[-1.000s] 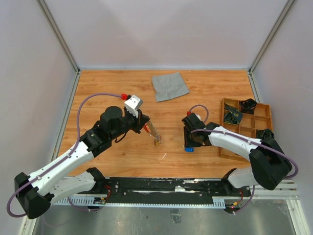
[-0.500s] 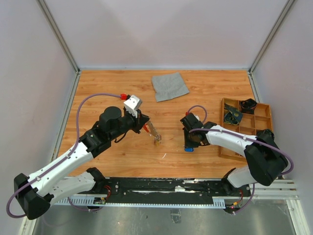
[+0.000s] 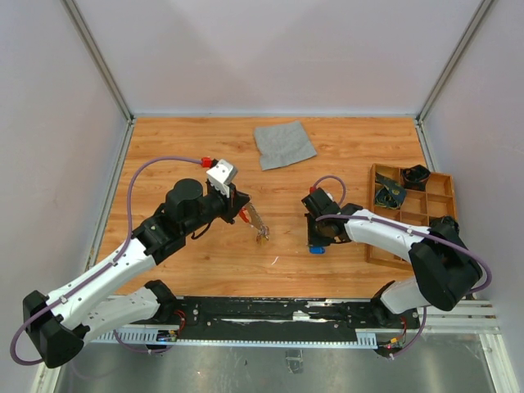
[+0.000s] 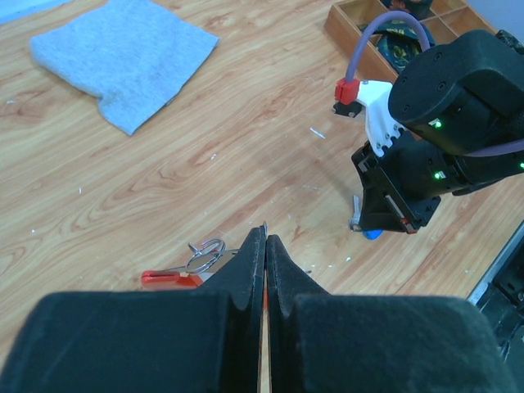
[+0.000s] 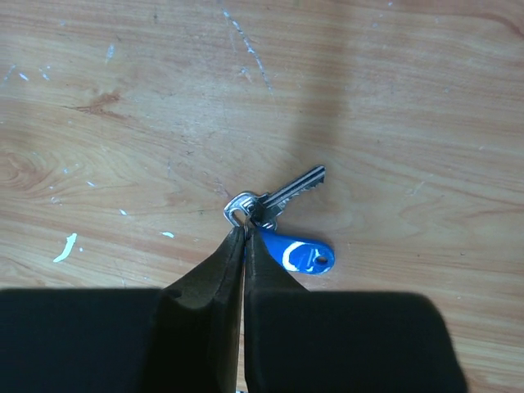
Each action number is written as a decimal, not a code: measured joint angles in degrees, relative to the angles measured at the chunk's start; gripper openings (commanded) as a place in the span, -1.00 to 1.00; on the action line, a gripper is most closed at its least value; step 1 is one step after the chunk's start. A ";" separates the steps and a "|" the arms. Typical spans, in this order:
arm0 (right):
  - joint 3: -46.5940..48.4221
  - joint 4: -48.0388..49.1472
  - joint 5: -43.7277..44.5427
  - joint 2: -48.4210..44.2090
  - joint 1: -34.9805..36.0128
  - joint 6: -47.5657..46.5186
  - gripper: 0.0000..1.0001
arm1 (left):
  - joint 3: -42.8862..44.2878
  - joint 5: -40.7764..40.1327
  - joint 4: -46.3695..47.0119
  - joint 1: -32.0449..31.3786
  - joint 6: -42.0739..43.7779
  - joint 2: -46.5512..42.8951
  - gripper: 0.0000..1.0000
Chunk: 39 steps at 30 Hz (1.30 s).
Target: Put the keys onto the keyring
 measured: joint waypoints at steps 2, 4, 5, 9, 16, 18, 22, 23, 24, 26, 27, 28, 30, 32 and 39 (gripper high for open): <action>0.00 0.57 -0.74 0.00 0.00 -0.24 -0.99 | 0.00 0.02 0.00 0.00 0.00 0.00 -0.99; -0.02 1.44 -1.66 -0.17 0.00 -0.83 -0.99 | 0.00 0.09 0.00 0.00 0.00 -0.02 -0.99; -0.02 1.95 -2.19 -0.52 0.00 -1.33 -0.99 | 0.00 0.17 0.00 0.00 0.02 -0.02 -0.99; -0.35 3.82 -3.48 -4.28 0.00 -4.15 -0.99 | 0.00 1.09 -0.04 0.00 0.02 0.00 -0.99; -0.55 4.98 -4.98 -13.92 0.00 -11.30 -0.99 | 0.00 5.31 -0.11 -0.02 0.39 0.83 -0.99; -0.55 5.44 -5.99 -17.27 0.11 -14.69 -0.99 | 0.00 6.45 -0.07 -0.48 1.01 0.85 -0.99; -0.52 5.60 -7.30 -26.47 1.20 -22.75 -0.99 | 0.00 7.72 0.57 -3.65 2.47 0.76 -0.99; -0.33 5.40 -7.69 -28.24 1.40 -24.55 -0.99 | 0.00 8.07 0.94 -4.44 2.82 0.74 -0.99; 0.44 4.44 -8.66 -29.83 1.57 -26.91 -0.99 | 0.00 8.52 1.46 -5.22 3.32 0.66 -0.99; 3.28 1.86 -11.19 -31.36 1.66 -30.71 -0.99 | 0.00 9.99 2.60 -6.43 4.46 0.39 -0.99; 5.16 0.55 -12.68 -31.67 1.70 -32.37 -0.99 | -0.02 10.78 3.17 -6.73 4.85 0.13 -0.99; 6.84 -0.63 -14.03 -31.87 1.75 -33.79 -0.99 | -0.15 11.96 4.28 -6.99 5.27 -0.33 -0.99; 10.08 -2.93 -17.31 -32.70 1.81 -36.28 -0.99 | -0.63 13.97 6.36 -7.26 5.81 -1.53 -0.99; 12.68 -4.50 -20.87 -34.01 2.14 -38.32 -0.99 | -0.92 16.09 8.37 -7.30 6.14 -2.95 -0.99; 19.56 -6.32 -31.10 -36.54 4.61 -42.18 -0.99 | -0.92 19.76 13.29 -7.69 7.34 -3.80 -0.99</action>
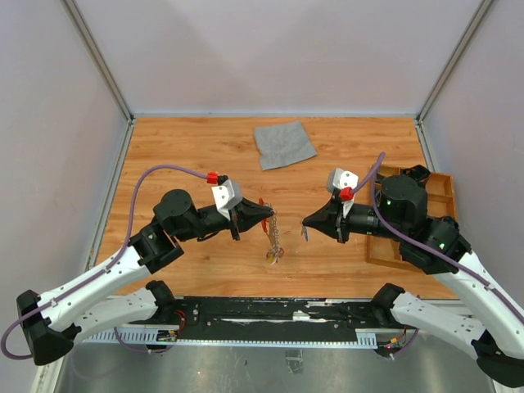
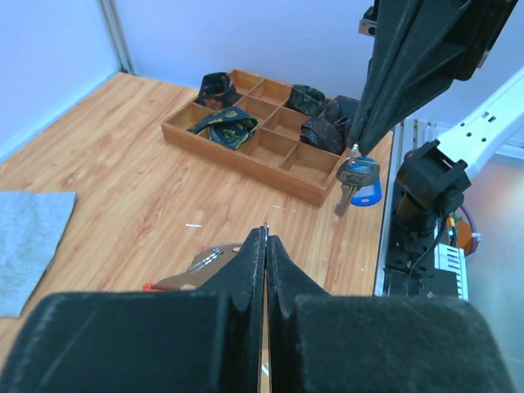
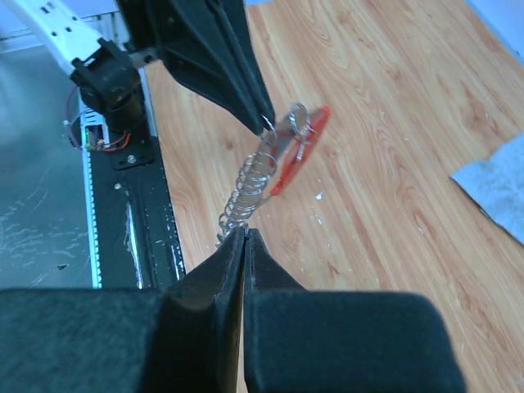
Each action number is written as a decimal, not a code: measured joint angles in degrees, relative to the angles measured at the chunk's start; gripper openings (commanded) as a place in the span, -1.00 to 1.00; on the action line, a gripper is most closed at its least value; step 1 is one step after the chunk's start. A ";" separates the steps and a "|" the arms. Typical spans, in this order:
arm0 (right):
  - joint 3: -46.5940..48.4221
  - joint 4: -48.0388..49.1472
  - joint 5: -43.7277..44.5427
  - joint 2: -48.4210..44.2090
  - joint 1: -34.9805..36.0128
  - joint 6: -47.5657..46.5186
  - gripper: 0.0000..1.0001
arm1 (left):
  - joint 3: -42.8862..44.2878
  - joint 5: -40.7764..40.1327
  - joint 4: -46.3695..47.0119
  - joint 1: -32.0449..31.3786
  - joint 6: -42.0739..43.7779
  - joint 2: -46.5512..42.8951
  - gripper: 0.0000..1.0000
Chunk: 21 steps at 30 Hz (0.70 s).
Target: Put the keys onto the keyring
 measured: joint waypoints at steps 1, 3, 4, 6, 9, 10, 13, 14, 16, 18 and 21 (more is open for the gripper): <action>0.50 0.11 -0.76 0.00 0.24 -0.24 -0.99 | 0.00 0.04 0.37 -0.11 0.07 0.24 -0.99; 0.59 0.50 -1.92 -0.20 0.44 -0.46 -0.99 | 0.11 0.09 0.63 -0.63 0.26 0.92 -0.99; 0.57 0.74 -2.29 -0.28 0.57 -0.50 -0.99 | 0.24 0.02 0.68 -1.07 0.44 1.31 -0.99; 0.35 1.57 -2.86 -0.28 0.61 -0.48 -0.99 | 0.79 -0.48 0.55 -2.21 1.01 2.12 -0.99; -0.70 2.69 -2.91 -0.26 0.61 -0.46 -0.99 | 1.90 -1.70 0.31 -4.24 1.77 2.93 -0.99; -1.05 2.89 -2.93 -0.22 0.61 -0.42 -0.99 | 2.16 -2.12 0.28 -4.74 1.92 2.95 -0.99; -1.75 3.76 -2.93 -0.20 0.85 -0.17 -0.99 | 2.54 -3.08 0.31 -5.49 2.23 2.91 -0.99; -1.86 4.20 -2.93 -0.09 1.14 -0.07 -0.99 | 2.58 -3.30 0.31 -5.70 2.34 2.91 -0.99; -1.92 5.22 -3.02 0.33 1.62 0.11 -0.99 | 2.60 -3.74 0.28 -6.01 2.45 2.91 -0.99; -1.92 6.36 -3.15 0.85 2.01 0.31 -0.99 | 2.60 -4.31 0.28 -6.27 2.51 2.91 -0.99; -1.92 8.00 -3.32 1.84 2.56 0.68 -0.99 | 2.62 -4.79 0.24 -6.32 2.62 2.91 -0.99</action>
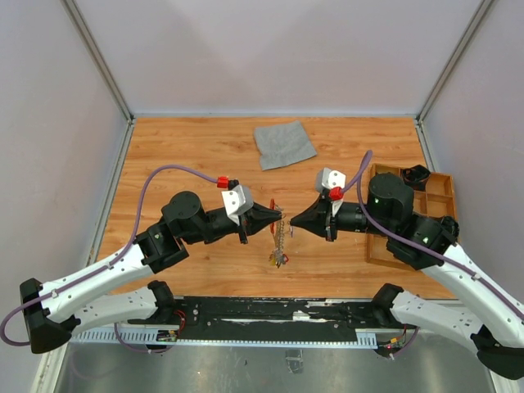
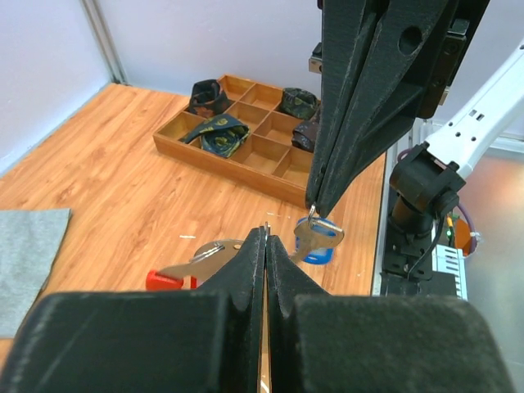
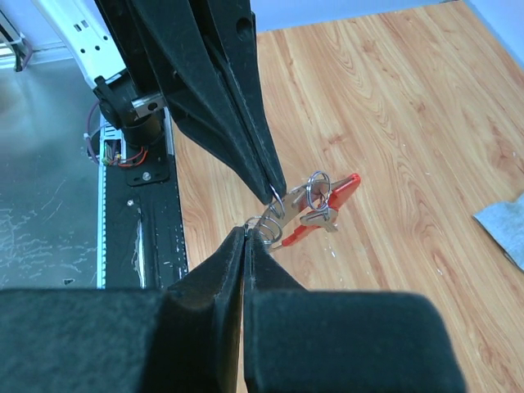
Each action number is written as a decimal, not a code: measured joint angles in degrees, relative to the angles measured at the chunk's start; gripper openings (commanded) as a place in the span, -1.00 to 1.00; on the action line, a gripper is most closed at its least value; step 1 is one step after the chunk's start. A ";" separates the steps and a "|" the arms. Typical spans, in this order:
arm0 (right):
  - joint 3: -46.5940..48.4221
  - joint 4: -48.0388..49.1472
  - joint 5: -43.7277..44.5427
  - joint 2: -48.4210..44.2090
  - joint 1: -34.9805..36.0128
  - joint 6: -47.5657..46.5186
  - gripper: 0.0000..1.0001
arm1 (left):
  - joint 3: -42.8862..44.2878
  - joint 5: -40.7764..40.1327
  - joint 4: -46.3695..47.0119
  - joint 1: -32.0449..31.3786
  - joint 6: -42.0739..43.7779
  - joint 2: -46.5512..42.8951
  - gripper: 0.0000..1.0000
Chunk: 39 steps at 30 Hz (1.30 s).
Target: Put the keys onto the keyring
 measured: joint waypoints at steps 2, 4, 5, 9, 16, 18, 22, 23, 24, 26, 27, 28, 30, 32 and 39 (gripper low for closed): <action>0.00 0.83 -0.09 0.66 0.44 0.24 -0.99 | 0.00 -0.39 -0.07 -0.02 0.00 0.00 -0.99; 0.00 1.40 0.00 1.33 0.76 0.44 -0.99 | 0.00 -0.66 -0.15 -0.02 0.00 0.00 -0.99; 0.00 1.68 0.02 1.64 0.96 0.57 -0.99 | 0.00 -0.83 -0.24 -0.04 0.02 0.00 -0.99; -0.11 3.23 0.26 2.12 1.38 1.16 -0.99 | 0.00 -1.22 -0.46 -0.24 0.02 -0.04 -0.99; -0.35 5.33 3.82 2.12 1.40 2.58 -0.99 | 0.00 -1.53 -0.85 -0.28 0.02 -0.52 -0.99; -0.35 5.44 4.76 2.12 1.40 2.78 -0.99 | 0.00 -1.79 -0.92 -0.28 0.02 -0.63 -0.99; -0.42 5.44 5.64 2.14 1.40 3.41 -0.99 | 0.00 -2.19 -0.92 -0.28 0.00 -0.90 -0.99; -0.44 5.46 5.70 2.14 1.40 3.58 -0.99 | 0.00 -2.25 -0.92 -0.28 0.00 -0.96 -0.99; -0.48 5.62 5.95 2.12 1.40 3.76 -0.99 | 0.00 -2.36 -0.90 -0.28 0.00 -1.05 -0.99; -0.70 6.08 6.27 2.14 1.40 4.00 -0.99 | 0.00 -2.51 -0.81 -0.28 0.00 -1.16 -0.99; -0.79 6.23 6.38 2.14 1.40 4.09 -0.99 | 0.00 -2.54 -0.74 -0.28 -0.02 -1.20 -0.99; -0.83 6.29 6.47 2.14 1.40 4.20 -0.99 | 0.00 -2.56 -0.72 -0.28 -0.02 -1.20 -0.99; -0.94 6.51 6.49 2.16 1.40 4.44 -0.99 | 0.00 -2.62 -0.72 -0.28 -0.04 -1.20 -0.99; -1.05 6.73 6.49 2.19 1.40 4.72 -0.99 | 0.00 -2.78 -0.72 -0.28 -0.04 -1.20 -0.99; -1.49 7.41 6.49 2.19 1.40 5.31 -0.99 | 0.00 -3.17 -0.74 -0.28 -0.07 -1.20 -0.99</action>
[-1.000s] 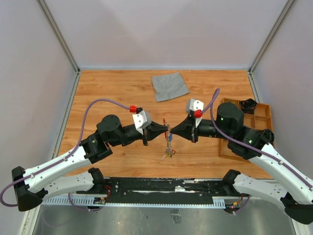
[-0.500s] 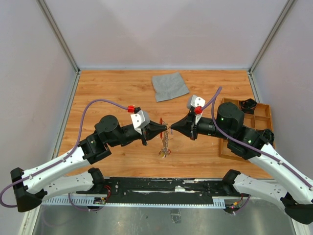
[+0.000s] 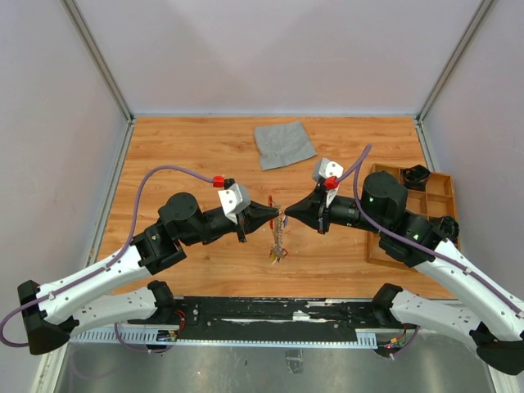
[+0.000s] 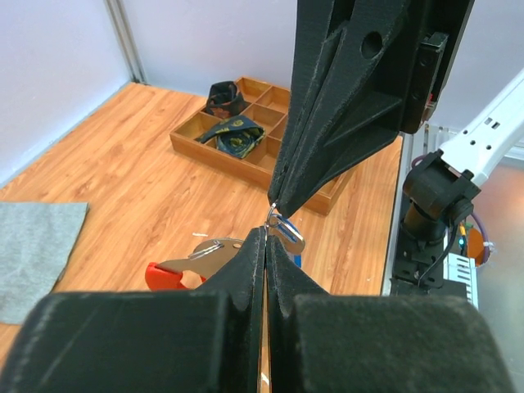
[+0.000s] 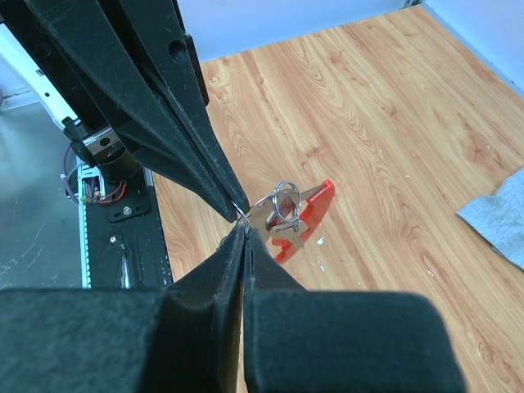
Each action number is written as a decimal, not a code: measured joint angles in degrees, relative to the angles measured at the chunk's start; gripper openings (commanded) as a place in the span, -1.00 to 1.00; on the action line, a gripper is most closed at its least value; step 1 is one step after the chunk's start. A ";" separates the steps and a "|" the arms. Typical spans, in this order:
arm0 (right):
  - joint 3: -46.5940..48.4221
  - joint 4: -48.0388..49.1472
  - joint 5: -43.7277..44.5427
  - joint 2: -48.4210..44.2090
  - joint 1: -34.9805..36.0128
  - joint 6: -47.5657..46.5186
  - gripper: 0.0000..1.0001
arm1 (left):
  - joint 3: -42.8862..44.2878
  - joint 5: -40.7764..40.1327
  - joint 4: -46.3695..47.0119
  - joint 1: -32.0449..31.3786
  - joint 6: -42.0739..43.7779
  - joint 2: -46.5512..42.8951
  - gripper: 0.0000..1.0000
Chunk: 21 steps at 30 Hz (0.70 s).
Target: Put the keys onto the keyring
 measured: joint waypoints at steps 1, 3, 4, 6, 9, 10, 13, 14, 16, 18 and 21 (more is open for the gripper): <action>-0.04 0.09 0.00 0.00 0.00 0.04 -0.99 | 0.00 -0.04 0.02 0.00 0.00 0.00 -0.99; -0.09 0.26 0.00 -0.07 0.00 0.15 -0.99 | 0.00 -0.20 0.04 0.00 0.00 0.00 -0.99; -0.11 0.33 0.00 -0.11 0.00 0.22 -0.99 | 0.00 -0.22 0.04 0.00 0.00 0.00 -0.99; -0.13 0.61 -0.02 -0.28 0.00 0.35 -0.99 | 0.00 -0.31 0.04 0.00 -0.04 0.00 -0.99; -0.20 0.96 -0.04 -0.85 0.00 0.79 -0.99 | 0.00 -0.46 0.04 0.00 -0.17 0.00 -0.99; -0.20 1.11 -0.09 -1.01 0.00 0.98 -0.99 | 0.00 -0.46 0.07 0.00 -0.17 0.00 -0.99; -0.20 1.57 -0.22 -1.11 0.09 1.31 -0.99 | 0.00 -0.46 0.13 0.00 -0.20 0.00 -0.99; -0.20 1.62 -0.24 -1.07 0.31 1.36 -0.99 | 0.00 -0.46 0.22 0.00 -0.20 0.00 -0.99; -0.22 1.62 -0.22 -0.83 0.61 1.40 -0.99 | 0.00 -0.46 0.46 0.00 -0.20 0.00 -0.99; -0.33 1.60 -0.22 -0.55 0.61 1.42 -0.99 | 0.00 -0.46 0.55 0.00 -0.20 0.00 -0.99; -0.55 1.55 -0.22 0.00 0.61 1.44 -0.99 | 0.00 -0.46 0.52 0.00 -0.20 0.00 -0.99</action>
